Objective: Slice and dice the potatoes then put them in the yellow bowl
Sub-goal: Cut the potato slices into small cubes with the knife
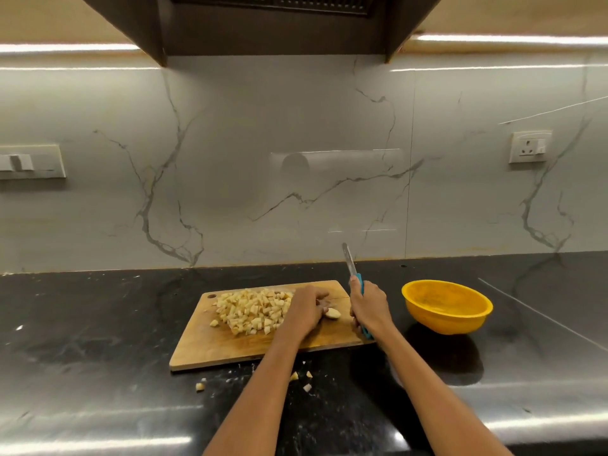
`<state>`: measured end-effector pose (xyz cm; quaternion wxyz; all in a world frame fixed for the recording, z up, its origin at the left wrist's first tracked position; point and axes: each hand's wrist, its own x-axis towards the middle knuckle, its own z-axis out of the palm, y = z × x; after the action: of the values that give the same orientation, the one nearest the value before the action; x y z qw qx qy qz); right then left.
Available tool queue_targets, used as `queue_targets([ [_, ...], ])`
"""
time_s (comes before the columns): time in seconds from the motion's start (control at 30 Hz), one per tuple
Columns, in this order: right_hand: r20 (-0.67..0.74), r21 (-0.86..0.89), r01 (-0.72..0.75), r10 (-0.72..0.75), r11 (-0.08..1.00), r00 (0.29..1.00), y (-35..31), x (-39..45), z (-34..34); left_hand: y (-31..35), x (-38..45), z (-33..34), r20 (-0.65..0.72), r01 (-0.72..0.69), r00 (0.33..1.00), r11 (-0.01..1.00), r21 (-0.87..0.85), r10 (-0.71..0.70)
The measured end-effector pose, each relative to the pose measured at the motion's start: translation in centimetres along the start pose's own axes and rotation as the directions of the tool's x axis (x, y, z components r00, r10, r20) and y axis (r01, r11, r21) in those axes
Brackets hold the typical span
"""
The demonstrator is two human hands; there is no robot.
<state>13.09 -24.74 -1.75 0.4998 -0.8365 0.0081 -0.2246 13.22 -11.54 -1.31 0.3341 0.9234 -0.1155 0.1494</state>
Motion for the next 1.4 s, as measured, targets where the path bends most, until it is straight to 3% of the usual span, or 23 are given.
queue_targets([
  [0.13,0.071,-0.075,-0.018,0.023,0.997,0.997,-0.4,-1.6,-0.7,0.4,-1.0,0.7,-0.115,-0.013,0.993,1.000,-0.014,0.011],
  [0.23,0.120,-0.117,-0.064,0.078,0.991,0.990,-0.9,-2.9,-1.4,0.6,-1.6,0.8,-0.090,-0.015,0.996,1.000,0.010,0.016],
  [0.4,0.227,-0.371,-0.131,0.227,0.919,0.947,-2.1,-5.7,-2.8,0.2,-1.9,0.6,-0.069,-0.001,0.998,1.000,0.005,0.001],
  [0.53,0.258,-0.476,-0.143,0.293,0.868,0.920,-2.7,-7.4,-3.4,0.3,-2.5,0.9,-0.103,0.019,0.994,0.999,-0.026,-0.021],
  [1.03,0.245,-0.614,-0.148,0.365,0.775,0.898,-4.0,-9.3,-3.2,0.3,-2.4,1.4,-0.091,0.079,0.992,0.996,-0.040,-0.082],
  [1.3,0.362,-0.605,-0.183,0.473,0.775,0.803,-6.0,-6.5,-2.1,0.0,-2.5,1.2,-0.098,0.023,0.995,0.999,-0.042,-0.027],
  [1.4,0.359,-0.626,-0.160,0.464,0.763,0.810,-6.0,-6.4,-2.0,-0.3,-2.4,1.2,-0.110,0.025,0.993,0.998,-0.050,-0.030],
])
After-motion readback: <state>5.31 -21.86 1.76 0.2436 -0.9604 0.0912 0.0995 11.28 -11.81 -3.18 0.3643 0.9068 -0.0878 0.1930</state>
